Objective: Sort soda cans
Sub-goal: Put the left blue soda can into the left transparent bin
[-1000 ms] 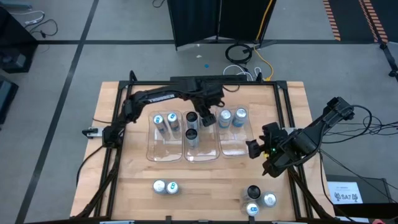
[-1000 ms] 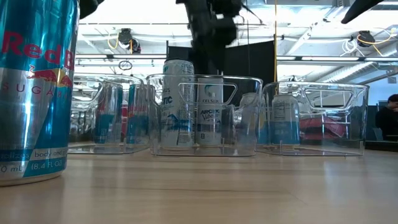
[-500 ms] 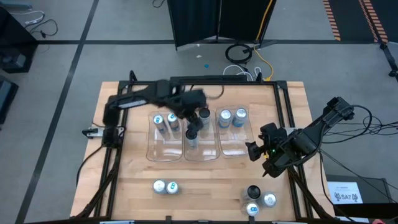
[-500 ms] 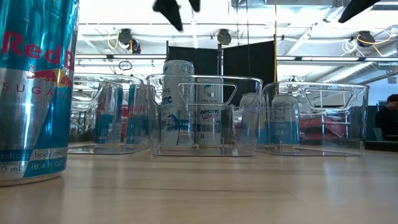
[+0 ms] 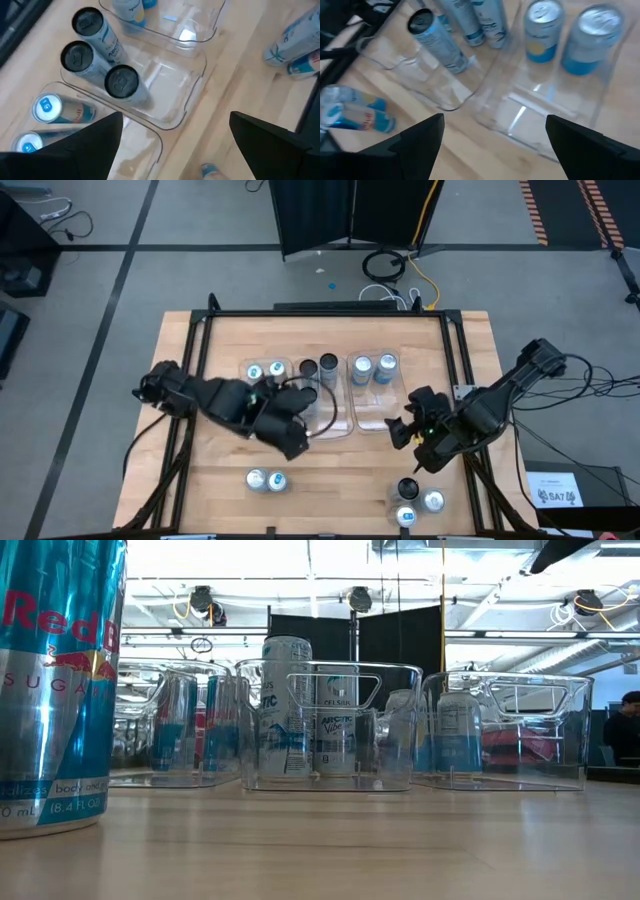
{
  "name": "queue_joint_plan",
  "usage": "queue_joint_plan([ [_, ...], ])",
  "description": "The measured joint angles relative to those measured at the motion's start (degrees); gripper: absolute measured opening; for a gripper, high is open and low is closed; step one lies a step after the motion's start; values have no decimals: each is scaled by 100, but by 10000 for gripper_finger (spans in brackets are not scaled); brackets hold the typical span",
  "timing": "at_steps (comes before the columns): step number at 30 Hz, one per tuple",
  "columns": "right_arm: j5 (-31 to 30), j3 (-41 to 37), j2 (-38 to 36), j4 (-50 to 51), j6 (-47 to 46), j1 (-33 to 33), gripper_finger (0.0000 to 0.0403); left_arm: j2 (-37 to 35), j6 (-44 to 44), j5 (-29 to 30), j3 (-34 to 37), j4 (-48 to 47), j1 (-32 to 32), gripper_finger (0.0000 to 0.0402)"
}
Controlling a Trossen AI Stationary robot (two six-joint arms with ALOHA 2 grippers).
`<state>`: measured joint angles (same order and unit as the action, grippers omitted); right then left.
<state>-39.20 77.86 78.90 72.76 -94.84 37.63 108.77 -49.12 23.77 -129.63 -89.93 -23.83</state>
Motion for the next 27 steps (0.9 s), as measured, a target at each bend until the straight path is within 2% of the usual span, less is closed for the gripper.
queue_joint_plan([
  [3,-7,1,103,-457,53,0,341,-109,-192,182,232,4,-287,375],
  [7,-240,0,319,-1611,604,11,341,-469,-686,188,1009,1,-772,375],
  [9,-440,1,470,-2547,1137,11,341,-725,-1163,191,1546,-11,-1057,375],
  [13,-462,1,767,-4100,1974,-40,341,-1439,-2388,252,2568,36,-1779,375],
  [17,-438,1,980,-4456,1963,-121,341,-1895,-3130,286,3427,493,-2376,375],
  [22,-377,1,1161,-4456,1711,-142,341,-2013,-2790,185,3999,1035,-2635,375],
  [27,-92,1,1202,-4468,1505,-140,341,-1998,-1125,65,4191,2163,-2569,375],
])
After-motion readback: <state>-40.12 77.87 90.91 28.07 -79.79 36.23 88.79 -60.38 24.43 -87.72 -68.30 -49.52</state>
